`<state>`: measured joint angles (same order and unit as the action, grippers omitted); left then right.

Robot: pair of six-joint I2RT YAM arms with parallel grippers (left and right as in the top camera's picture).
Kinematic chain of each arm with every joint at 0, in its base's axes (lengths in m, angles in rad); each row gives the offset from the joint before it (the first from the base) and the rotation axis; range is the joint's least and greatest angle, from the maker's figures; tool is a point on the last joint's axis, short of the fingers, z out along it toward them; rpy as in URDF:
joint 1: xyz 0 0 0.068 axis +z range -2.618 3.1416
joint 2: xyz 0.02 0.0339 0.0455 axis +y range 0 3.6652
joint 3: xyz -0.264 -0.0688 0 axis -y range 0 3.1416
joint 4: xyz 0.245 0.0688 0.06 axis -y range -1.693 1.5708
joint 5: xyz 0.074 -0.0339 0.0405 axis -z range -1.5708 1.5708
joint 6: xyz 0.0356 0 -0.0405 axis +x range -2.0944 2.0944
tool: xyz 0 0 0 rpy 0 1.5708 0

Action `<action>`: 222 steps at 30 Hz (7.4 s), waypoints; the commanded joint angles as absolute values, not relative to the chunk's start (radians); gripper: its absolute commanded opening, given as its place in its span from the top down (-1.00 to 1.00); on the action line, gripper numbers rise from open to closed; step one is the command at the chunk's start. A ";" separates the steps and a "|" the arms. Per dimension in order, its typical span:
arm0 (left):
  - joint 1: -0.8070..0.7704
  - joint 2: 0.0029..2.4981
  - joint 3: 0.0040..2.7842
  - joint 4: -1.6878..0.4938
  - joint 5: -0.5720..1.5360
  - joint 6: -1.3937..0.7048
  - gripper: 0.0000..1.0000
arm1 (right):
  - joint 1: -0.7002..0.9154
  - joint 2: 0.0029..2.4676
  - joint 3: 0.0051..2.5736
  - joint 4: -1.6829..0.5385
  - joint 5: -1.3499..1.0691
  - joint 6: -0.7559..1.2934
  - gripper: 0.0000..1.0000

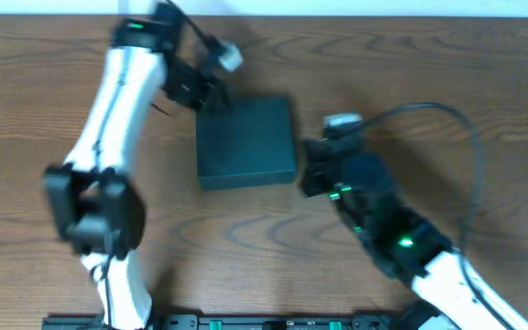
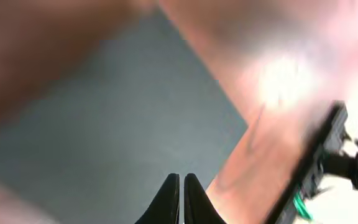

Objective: Pack container

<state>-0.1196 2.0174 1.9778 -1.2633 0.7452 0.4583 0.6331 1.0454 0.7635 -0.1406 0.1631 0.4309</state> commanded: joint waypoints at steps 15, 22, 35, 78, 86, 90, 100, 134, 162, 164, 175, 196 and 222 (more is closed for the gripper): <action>0.111 1.739 2.012 -1.301 0.637 0.385 -0.91 | 0.463 0.982 0.772 -0.321 0.160 0.343 -0.98; 0.111 1.739 2.012 -1.301 0.499 0.385 -0.91 | 0.463 0.982 0.772 -0.449 0.160 0.343 -0.99; 0.111 1.671 2.012 -1.339 0.246 0.384 -0.90 | 0.463 0.982 0.772 -0.522 0.160 0.343 -0.99; 0.146 0.058 0.237 -0.517 0.168 -0.039 -0.91 | 0.463 0.982 0.772 -0.522 0.160 0.343 -0.99; 0.146 0.054 0.165 -0.469 0.141 -0.049 -0.91 | 0.463 0.982 0.772 -0.522 0.160 0.343 -0.99; 0.146 0.053 0.116 -0.391 0.141 -0.072 -0.91 | 0.463 0.982 0.772 -0.522 0.160 0.343 -0.98; 0.145 0.023 0.114 -0.385 0.128 -0.071 -0.90 | 0.463 0.982 0.772 -0.522 0.160 0.343 -0.99; 0.144 0.004 0.115 -0.386 0.127 -0.071 -0.91 | 0.462 0.958 0.767 -0.566 0.255 0.297 -0.99; 0.144 0.004 0.115 -0.386 0.127 -0.071 -0.91 | 0.360 0.018 0.127 -0.445 0.262 0.174 -0.98; 0.144 0.004 0.115 -0.386 0.127 -0.071 -0.90 | 0.360 0.004 0.127 -0.445 0.261 0.175 -0.99; 0.144 0.004 0.115 -0.386 0.127 -0.071 -0.90 | 0.360 0.006 0.127 -0.445 0.255 0.175 -0.99; 0.144 0.004 0.115 -0.386 0.127 -0.071 -0.90 | 0.360 0.006 0.127 -0.445 0.255 0.175 -0.99; 0.144 0.004 0.115 -0.386 0.127 -0.071 -0.90 | 0.360 0.006 0.127 -0.445 0.255 0.175 -0.99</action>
